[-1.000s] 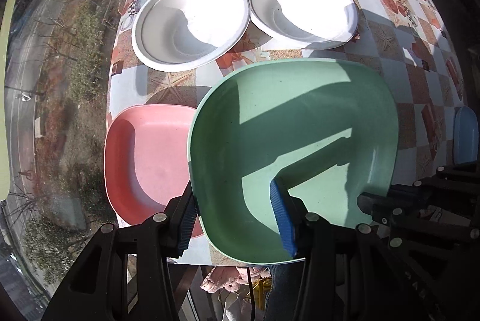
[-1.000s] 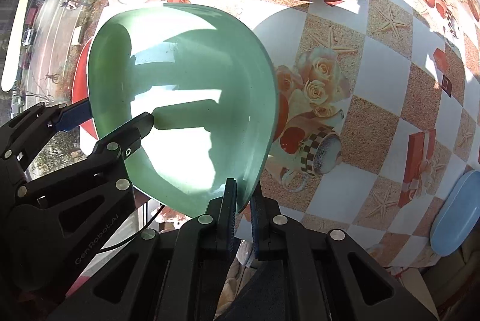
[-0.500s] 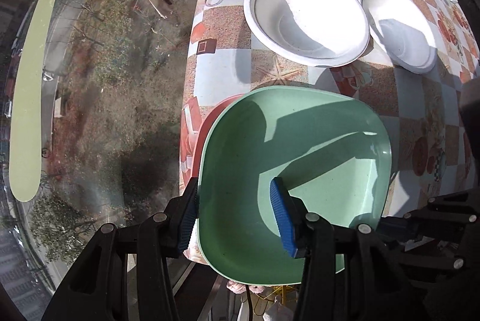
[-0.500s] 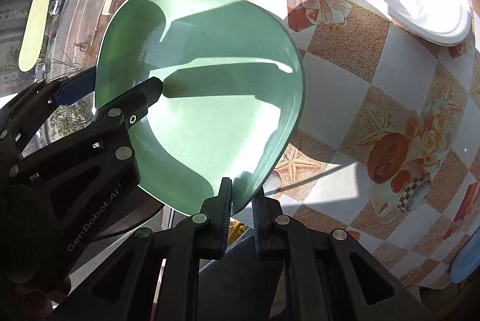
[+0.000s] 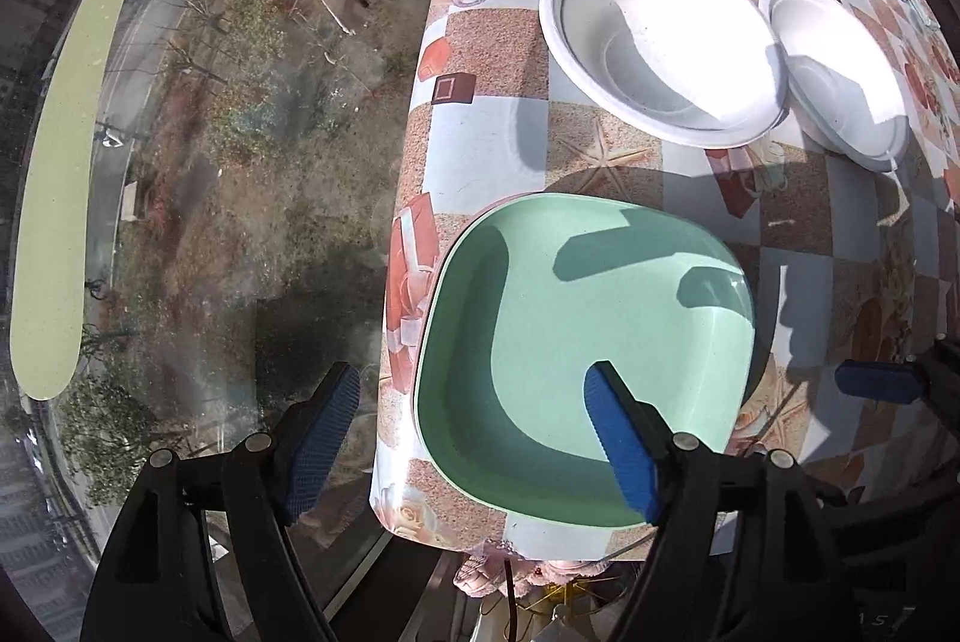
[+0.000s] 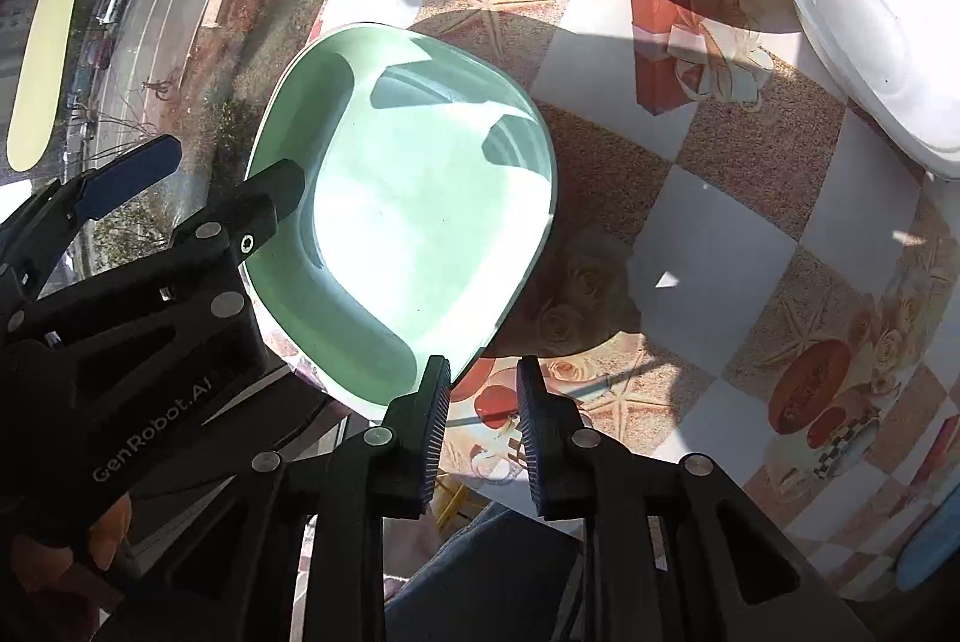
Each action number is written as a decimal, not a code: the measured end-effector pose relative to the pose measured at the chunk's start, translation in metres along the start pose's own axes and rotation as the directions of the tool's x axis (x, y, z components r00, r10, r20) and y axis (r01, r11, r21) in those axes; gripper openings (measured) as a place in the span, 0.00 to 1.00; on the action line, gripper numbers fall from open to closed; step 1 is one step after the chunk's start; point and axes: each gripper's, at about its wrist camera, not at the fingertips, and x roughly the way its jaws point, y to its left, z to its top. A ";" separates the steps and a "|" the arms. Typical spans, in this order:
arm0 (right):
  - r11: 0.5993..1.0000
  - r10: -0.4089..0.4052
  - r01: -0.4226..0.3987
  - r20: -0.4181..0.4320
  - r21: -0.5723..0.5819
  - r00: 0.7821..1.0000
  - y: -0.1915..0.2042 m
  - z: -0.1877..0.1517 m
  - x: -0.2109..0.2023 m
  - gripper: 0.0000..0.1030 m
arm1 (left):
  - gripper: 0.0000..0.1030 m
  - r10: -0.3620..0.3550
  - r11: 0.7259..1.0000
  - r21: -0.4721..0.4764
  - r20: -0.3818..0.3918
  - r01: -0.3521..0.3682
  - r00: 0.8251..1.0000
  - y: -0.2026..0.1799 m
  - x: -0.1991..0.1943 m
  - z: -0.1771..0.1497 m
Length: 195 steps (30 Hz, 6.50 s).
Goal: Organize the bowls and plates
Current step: 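Lower the green plate onto the pink plate and open both grippers, then move both grippers to the blue plate and close on its rim, then lift the blue plate with both grippers and carry it over the green plate, then lower the blue plate onto the green plate and open both grippers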
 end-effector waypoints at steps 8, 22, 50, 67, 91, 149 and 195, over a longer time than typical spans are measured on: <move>0.987 -0.093 0.084 0.064 0.136 0.994 -0.076 -0.029 -0.033 0.77 | 0.78 -0.085 0.993 0.085 0.019 0.083 0.996 -0.054 -0.019 0.000; 0.691 -0.393 0.205 0.123 0.693 0.911 -0.303 -0.143 -0.112 0.77 | 0.79 -0.123 0.913 0.387 -0.028 0.124 0.992 -0.187 -0.039 0.008; 0.743 -0.251 0.004 0.273 0.669 0.929 -0.246 -0.177 -0.090 0.78 | 0.79 -0.135 0.821 0.549 -0.082 0.158 0.987 -0.312 -0.039 0.020; 0.414 -0.068 -0.187 0.235 0.891 0.970 -0.310 -0.262 -0.017 0.78 | 0.79 -0.119 0.597 0.800 0.004 0.068 0.993 -0.477 -0.034 0.016; 0.644 -0.008 -0.114 0.155 0.756 0.988 -0.271 -0.210 -0.032 0.20 | 0.39 -0.056 0.607 0.788 -0.083 0.101 0.995 -0.429 -0.024 -0.047; 0.893 -0.101 -0.003 0.208 0.450 0.973 -0.157 -0.161 -0.023 0.20 | 0.39 -0.164 0.848 0.512 0.008 0.137 0.986 -0.193 -0.066 -0.042; 0.996 0.045 -0.048 0.048 0.072 0.998 -0.048 -0.100 0.004 0.20 | 0.39 -0.013 0.999 0.032 -0.001 0.013 1.000 -0.004 -0.020 -0.008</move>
